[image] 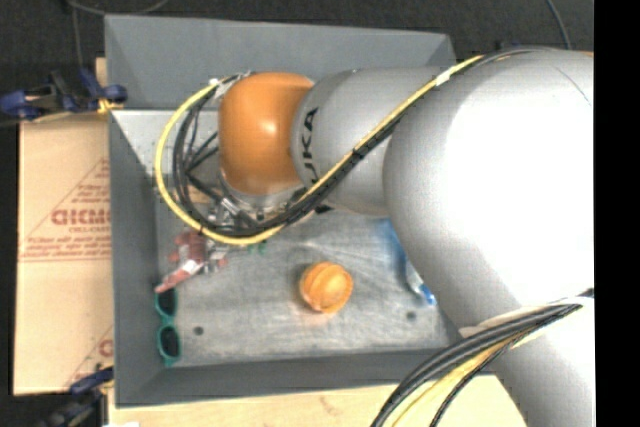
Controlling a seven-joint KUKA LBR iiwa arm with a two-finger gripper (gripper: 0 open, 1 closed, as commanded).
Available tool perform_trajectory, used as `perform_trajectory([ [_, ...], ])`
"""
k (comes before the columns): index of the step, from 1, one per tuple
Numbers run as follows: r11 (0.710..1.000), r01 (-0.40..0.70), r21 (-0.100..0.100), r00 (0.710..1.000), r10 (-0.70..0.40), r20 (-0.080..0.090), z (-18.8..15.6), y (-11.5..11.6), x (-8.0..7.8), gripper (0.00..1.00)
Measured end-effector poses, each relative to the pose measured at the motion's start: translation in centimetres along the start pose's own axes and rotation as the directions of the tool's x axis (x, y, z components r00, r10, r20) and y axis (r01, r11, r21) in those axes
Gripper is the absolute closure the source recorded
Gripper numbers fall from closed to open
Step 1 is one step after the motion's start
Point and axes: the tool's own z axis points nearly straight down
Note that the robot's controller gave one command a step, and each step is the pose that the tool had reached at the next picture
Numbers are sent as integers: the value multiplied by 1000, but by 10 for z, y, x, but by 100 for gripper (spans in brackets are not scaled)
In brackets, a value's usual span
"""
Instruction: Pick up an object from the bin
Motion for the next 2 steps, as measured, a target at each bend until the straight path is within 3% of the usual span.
perform_trajectory([
  [1, 1000, -1, 0, 1000, 1, 0, 0, 0, 0, 100],
  [2, 1000, -25, 3, 1000, 25, -7, -104, 8, -14, 100],
])
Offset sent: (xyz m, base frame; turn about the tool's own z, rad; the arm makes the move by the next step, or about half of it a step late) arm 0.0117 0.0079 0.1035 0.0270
